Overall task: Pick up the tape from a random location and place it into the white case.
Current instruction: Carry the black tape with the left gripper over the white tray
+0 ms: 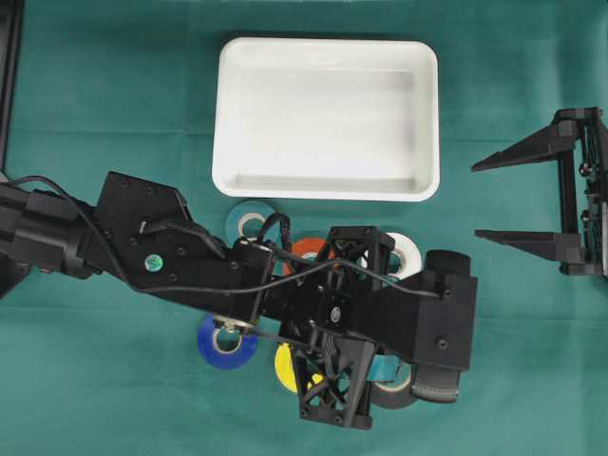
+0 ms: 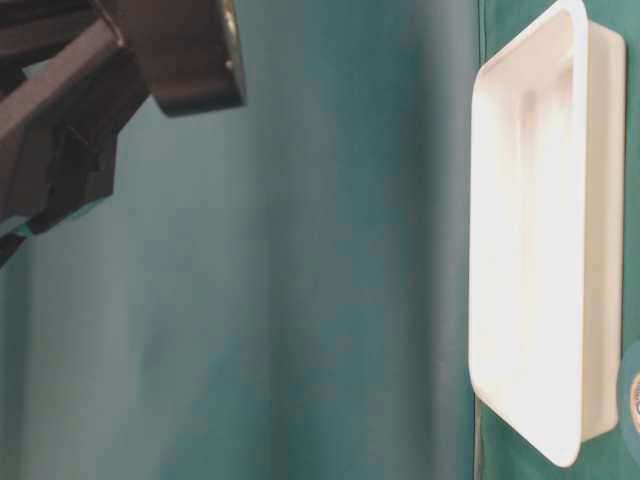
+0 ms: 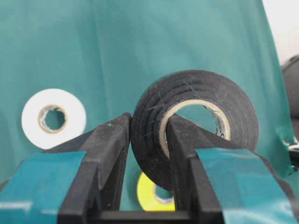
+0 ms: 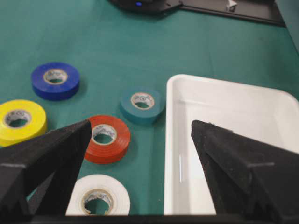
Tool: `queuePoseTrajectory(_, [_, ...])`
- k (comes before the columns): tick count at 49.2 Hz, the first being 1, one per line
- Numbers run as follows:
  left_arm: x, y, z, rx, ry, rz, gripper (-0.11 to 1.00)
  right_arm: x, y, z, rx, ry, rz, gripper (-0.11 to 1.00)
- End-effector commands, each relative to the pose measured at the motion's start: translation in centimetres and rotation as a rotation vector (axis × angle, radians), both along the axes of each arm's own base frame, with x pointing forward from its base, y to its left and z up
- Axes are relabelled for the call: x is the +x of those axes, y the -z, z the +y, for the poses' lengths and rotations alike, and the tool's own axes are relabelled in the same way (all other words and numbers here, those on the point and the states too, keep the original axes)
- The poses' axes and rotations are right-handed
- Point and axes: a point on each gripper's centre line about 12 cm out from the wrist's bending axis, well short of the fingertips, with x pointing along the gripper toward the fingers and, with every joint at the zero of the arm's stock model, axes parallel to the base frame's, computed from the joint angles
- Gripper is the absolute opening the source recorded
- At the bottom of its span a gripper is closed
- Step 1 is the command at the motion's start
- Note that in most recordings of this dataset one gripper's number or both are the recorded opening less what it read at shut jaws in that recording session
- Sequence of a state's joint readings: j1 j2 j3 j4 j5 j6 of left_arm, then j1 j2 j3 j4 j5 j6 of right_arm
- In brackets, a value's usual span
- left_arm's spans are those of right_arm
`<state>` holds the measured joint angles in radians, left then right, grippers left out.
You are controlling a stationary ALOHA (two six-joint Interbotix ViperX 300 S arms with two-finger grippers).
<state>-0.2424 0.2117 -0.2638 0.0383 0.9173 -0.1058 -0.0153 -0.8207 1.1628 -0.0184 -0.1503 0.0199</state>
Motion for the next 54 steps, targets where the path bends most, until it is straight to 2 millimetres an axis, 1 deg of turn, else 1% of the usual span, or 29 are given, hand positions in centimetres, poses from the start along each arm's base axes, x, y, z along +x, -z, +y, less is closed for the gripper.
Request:
queuePoseTrajectory(1, [-0.9,-2.8,0.0,-0.015,0.002,-0.063,0.20,0.3,-0.6,0.0,0.001,0.000,-0.017,0.91])
queuePoseTrajectory(15, [-0.9,-2.8,0.0,-0.015,0.002,-0.063,0.19,0.3,-0.6,0.0,0.001,0.000,-0.017,0.91])
queuePoseTrajectory(22, [-0.7,-2.7,0.8,-0.013,-0.012,-0.062,0.20,0.3,-0.6,0.0,0.000,0.001,-0.017,0.91])
queuePoseTrajectory(25, [-0.7,-2.7,1.5,-0.012,-0.027,-0.060,0.20,0.3,-0.6,0.0,0.000,0.000,-0.017,0.91])
queuePoseTrajectory(31, [-0.8,-2.7,3.5,-0.010,-0.067,-0.056,0.20,0.3,-0.6,0.0,0.000,0.000,-0.017,0.91])
queuePoseTrajectory(36, [-1.0,-2.4,5.6,-0.007,-0.110,-0.046,0.19,0.3,-0.6,0.0,0.000,0.001,-0.017,0.91])
queuePoseTrajectory(45, [-1.3,-2.2,10.3,-0.003,-0.208,-0.038,0.20,0.3,-0.6,0.0,0.000,0.000,-0.017,0.91])
queuePoseTrajectory(54, [-1.6,-2.3,14.5,0.008,-0.285,-0.042,0.20,0.3,-0.6,0.0,0.000,0.000,-0.015,0.91])
